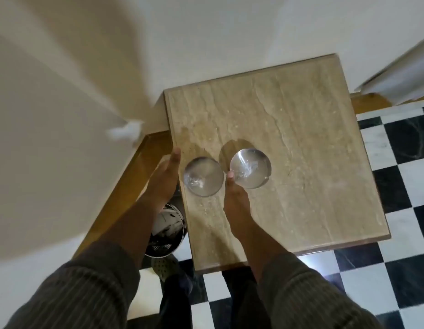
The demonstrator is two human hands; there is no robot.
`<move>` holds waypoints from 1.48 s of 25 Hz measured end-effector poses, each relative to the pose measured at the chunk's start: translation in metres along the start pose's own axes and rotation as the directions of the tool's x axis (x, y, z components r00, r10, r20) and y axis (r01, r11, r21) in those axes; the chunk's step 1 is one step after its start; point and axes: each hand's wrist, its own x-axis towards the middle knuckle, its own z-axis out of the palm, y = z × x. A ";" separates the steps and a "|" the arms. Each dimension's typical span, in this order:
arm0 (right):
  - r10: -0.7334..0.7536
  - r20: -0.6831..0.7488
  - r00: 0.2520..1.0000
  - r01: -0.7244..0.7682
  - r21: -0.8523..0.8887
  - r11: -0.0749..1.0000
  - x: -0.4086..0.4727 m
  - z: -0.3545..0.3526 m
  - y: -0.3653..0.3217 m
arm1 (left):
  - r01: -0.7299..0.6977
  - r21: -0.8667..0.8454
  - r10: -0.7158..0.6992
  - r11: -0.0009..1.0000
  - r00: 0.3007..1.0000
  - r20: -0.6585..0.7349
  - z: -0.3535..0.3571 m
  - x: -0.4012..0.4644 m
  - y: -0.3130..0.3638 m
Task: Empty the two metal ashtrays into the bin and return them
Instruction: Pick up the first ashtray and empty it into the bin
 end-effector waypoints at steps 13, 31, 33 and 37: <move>-0.129 -0.122 0.984 0.081 -0.342 0.936 0.058 0.053 0.024 | 0.256 -0.251 -0.229 0.933 0.964 0.132 0.016 0.055 -0.105; 0.081 0.548 0.833 0.244 -0.493 0.835 0.021 0.159 0.113 | 0.629 -0.267 -0.493 0.730 0.755 0.432 -0.129 0.048 -0.309; -0.026 0.646 0.763 0.484 -0.544 0.686 0.025 0.160 0.108 | 0.639 -0.169 -0.462 0.750 0.690 0.558 -0.136 0.061 -0.309; -0.174 0.748 0.641 0.723 -0.512 0.463 0.030 0.166 0.103 | 0.550 0.069 -0.390 0.832 0.491 0.779 -0.140 0.088 -0.310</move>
